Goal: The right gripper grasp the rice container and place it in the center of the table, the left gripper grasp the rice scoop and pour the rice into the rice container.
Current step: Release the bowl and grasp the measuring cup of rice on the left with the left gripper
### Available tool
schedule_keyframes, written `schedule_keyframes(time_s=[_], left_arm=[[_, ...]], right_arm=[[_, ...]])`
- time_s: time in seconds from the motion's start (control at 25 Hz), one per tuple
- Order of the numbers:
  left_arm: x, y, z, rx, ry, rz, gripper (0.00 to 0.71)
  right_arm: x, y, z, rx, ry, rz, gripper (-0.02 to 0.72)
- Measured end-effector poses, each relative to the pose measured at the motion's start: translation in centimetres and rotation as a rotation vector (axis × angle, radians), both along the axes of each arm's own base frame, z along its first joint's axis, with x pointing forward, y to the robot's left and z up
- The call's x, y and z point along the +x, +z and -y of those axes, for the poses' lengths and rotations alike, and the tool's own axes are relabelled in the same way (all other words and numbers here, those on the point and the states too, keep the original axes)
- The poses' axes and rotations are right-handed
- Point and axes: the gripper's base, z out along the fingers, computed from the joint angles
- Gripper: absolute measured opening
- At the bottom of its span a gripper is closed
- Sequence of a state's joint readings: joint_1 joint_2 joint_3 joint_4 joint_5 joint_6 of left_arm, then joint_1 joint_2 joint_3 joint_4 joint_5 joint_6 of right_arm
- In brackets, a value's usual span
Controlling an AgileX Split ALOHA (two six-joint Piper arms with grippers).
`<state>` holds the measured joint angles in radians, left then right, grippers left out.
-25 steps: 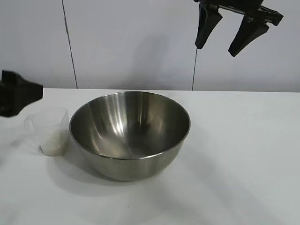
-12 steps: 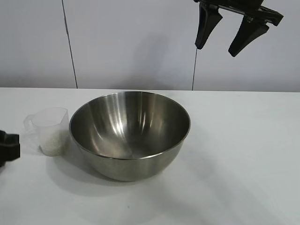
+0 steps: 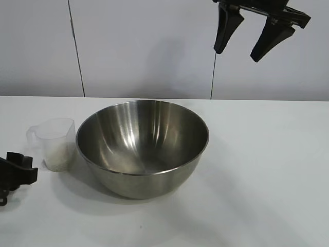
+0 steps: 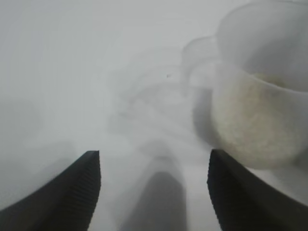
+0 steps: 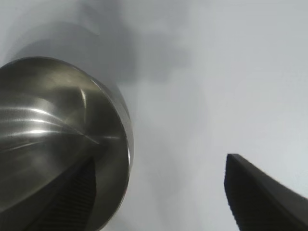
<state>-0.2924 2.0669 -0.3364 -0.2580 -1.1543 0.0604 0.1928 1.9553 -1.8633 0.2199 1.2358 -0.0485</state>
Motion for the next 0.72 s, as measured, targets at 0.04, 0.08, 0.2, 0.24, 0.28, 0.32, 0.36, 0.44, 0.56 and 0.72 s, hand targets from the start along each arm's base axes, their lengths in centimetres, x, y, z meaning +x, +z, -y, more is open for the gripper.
schedule_keyframes(time_s=[0.04, 0.08, 0.2, 0.24, 0.28, 0.32, 0.36, 0.44, 0.56, 0.72], left_arm=[[0.2, 0.0, -0.2, -0.009, 0.002, 0.0, 0.464], [0.3, -0.1, -0.3, -0.015, -0.001, 0.001, 0.463], [0.9, 0.1, -0.6, -0.025, -0.015, 0.014, 0.458], [1.0, 0.1, -0.7, -0.029, -0.026, 0.019, 0.458], [1.0, 0.1, -0.7, -0.032, -0.036, 0.019, 0.457], [1.1, 0.1, -0.8, -0.036, -0.044, 0.02, 0.458], [1.2, 0.1, -0.8, -0.041, -0.053, 0.019, 0.458], [1.6, 0.2, -0.8, -0.056, -0.055, 0.033, 0.458], [2.1, 0.4, -0.8, -0.085, -0.045, 0.046, 0.457], [2.6, 0.6, -0.6, -0.1, -0.07, 0.061, 0.457]], right_arm=[[0.0, 0.0, 0.0, 0.0, 0.0, 0.001, 0.516], [0.0, 0.0, 0.0, 0.001, -0.001, 0.003, 0.516], [0.1, 0.0, 0.0, 0.001, -0.001, 0.006, 0.516], [0.1, 0.0, 0.0, 0.001, -0.002, 0.007, 0.516], [0.1, 0.0, 0.0, 0.002, -0.002, 0.01, 0.516], [0.1, 0.0, 0.0, 0.002, -0.003, 0.013, 0.516], [0.2, 0.1, 0.0, 0.003, -0.004, 0.018, 0.516], [0.2, 0.1, 0.0, 0.005, -0.005, 0.024, 0.516], [0.2, 0.1, 0.0, 0.005, -0.005, 0.024, 0.516], [0.2, 0.1, 0.0, 0.005, -0.006, 0.026, 0.516]])
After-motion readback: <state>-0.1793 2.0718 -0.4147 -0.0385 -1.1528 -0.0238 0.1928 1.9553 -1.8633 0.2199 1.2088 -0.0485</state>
